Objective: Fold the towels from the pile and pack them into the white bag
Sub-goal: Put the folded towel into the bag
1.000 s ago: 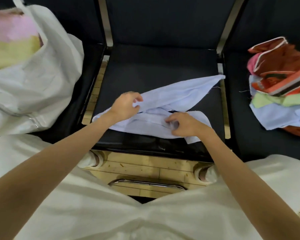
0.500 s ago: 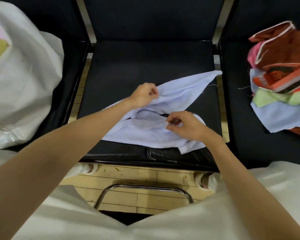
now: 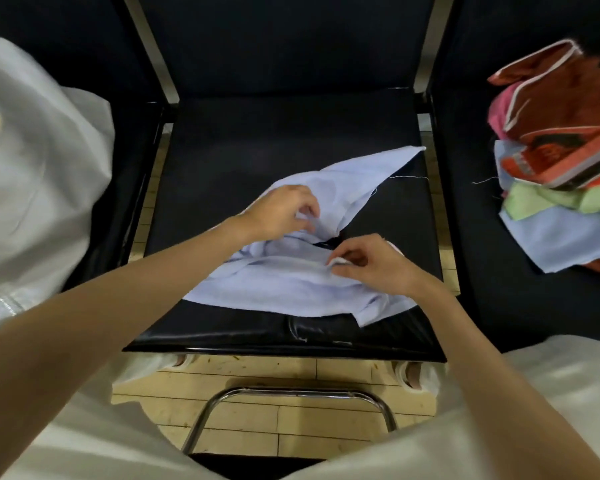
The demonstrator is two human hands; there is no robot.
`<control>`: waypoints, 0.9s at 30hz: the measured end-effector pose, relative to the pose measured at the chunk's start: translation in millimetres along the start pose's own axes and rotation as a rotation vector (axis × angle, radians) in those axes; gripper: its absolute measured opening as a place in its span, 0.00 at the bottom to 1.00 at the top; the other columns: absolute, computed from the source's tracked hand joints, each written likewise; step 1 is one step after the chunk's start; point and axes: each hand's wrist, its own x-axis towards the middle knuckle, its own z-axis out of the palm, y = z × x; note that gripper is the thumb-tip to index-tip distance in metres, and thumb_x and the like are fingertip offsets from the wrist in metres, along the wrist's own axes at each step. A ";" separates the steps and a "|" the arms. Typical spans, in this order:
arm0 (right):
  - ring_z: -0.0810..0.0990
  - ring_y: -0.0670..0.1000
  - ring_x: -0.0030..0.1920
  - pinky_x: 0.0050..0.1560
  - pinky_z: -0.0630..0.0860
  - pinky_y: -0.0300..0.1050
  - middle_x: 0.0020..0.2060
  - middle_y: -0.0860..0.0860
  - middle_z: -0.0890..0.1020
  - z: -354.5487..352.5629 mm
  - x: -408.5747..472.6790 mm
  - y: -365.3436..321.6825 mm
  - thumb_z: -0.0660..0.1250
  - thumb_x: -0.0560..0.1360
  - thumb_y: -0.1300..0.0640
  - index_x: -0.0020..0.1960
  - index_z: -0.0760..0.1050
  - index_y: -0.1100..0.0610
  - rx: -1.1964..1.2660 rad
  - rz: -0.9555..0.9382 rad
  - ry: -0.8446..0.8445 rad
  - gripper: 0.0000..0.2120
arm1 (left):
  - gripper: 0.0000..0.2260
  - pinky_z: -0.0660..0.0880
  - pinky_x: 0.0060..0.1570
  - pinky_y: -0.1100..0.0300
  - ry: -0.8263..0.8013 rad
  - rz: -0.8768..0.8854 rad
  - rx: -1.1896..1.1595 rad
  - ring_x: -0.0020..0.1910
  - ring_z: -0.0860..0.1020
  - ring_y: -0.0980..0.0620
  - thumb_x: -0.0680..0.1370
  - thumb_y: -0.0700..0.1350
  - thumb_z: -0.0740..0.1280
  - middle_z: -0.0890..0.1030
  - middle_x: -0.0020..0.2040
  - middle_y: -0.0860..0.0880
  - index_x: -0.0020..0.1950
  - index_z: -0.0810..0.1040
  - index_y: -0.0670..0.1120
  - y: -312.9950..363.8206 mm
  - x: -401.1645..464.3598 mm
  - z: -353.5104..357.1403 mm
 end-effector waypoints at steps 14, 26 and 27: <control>0.72 0.41 0.30 0.34 0.68 0.31 0.34 0.49 0.83 -2.6 -3.5 0.3 0.68 0.75 0.62 0.48 0.84 0.57 -0.008 -0.007 -0.067 0.07 | 0.04 0.73 0.41 0.57 0.247 -0.219 -0.248 0.34 0.72 0.54 0.77 0.37 0.65 0.77 0.36 0.49 0.44 0.78 0.38 15.7 16.4 21.4; 0.79 0.45 0.38 0.41 0.72 0.32 0.37 0.43 0.81 -15.1 -7.7 -7.8 0.73 0.71 0.64 0.47 0.84 0.55 -0.016 -0.204 0.216 0.07 | 0.06 0.74 0.48 0.62 0.126 -0.388 -0.771 0.45 0.77 0.54 0.79 0.37 0.63 0.79 0.46 0.48 0.55 0.77 0.41 47.5 14.5 -28.8; 0.79 0.44 0.38 0.41 0.72 0.31 0.36 0.43 0.81 -15.6 -8.8 -6.4 0.73 0.71 0.64 0.46 0.84 0.56 -0.038 -0.183 0.179 0.06 | 0.09 0.74 0.50 0.60 0.188 -0.395 -0.575 0.47 0.77 0.52 0.78 0.38 0.65 0.78 0.49 0.47 0.58 0.75 0.41 40.9 15.5 -22.2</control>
